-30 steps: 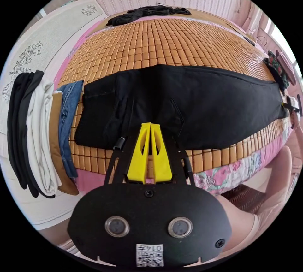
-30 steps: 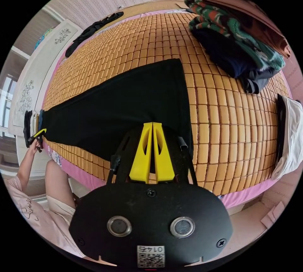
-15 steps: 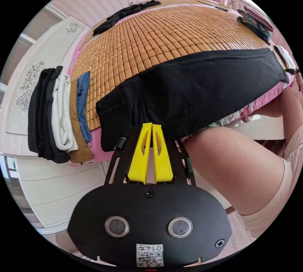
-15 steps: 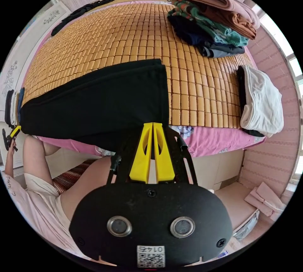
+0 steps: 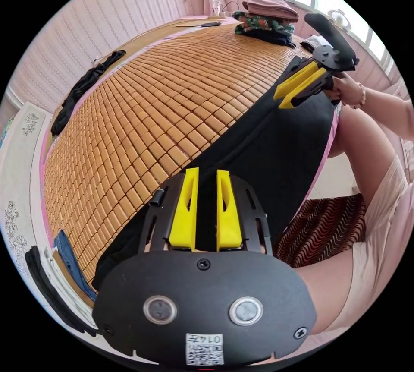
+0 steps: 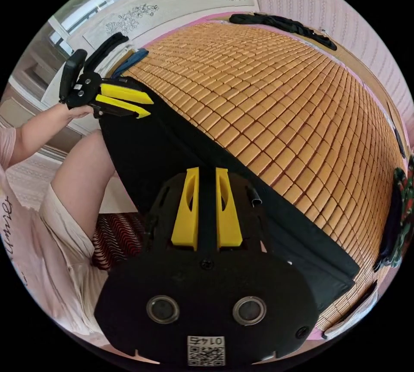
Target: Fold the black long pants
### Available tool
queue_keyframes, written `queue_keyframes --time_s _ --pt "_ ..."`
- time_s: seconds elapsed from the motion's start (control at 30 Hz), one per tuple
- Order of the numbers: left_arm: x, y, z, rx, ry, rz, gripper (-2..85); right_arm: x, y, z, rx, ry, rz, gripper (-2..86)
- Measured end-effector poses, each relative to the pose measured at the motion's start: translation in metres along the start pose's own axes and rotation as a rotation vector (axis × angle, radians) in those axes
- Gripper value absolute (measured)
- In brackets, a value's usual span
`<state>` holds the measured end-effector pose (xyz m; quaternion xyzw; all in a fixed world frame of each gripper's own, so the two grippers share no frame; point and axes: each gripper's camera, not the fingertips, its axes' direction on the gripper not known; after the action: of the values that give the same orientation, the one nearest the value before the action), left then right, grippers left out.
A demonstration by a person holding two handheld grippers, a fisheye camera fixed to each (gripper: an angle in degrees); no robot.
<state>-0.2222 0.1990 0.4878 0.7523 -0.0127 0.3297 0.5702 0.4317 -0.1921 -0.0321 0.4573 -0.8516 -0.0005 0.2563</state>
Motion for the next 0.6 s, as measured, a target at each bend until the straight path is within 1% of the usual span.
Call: queue_keyframes --time_s 0.03,0.07,0.13,0.27,0.5,0.6 --pt "0.001 -0.001 0.010 -0.026 0.007 -0.006 4.0 -0.001 -0.001 0.017 -0.076 0.016 0.003 2.7" --pt "0.004 0.001 0.016 0.003 0.027 -0.007 1.9 0.000 0.003 0.010 0.011 0.025 0.042 0.8" --pt "0.005 0.005 0.021 0.013 0.043 -0.014 0.0 0.005 0.005 0.008 -0.013 -0.008 0.067 -0.1" --pt "0.001 0.020 0.022 0.038 0.067 -0.050 -0.9 0.005 0.015 -0.002 0.026 -0.055 0.090 -0.4" --pt "-0.005 0.033 -0.036 0.156 -0.025 -0.050 -1.0 0.001 0.007 -0.044 0.110 -0.036 0.041 -0.4" --pt "-0.018 0.033 -0.006 0.122 -0.026 -0.099 -1.0 0.020 0.000 -0.027 0.070 -0.045 0.103 -0.3"
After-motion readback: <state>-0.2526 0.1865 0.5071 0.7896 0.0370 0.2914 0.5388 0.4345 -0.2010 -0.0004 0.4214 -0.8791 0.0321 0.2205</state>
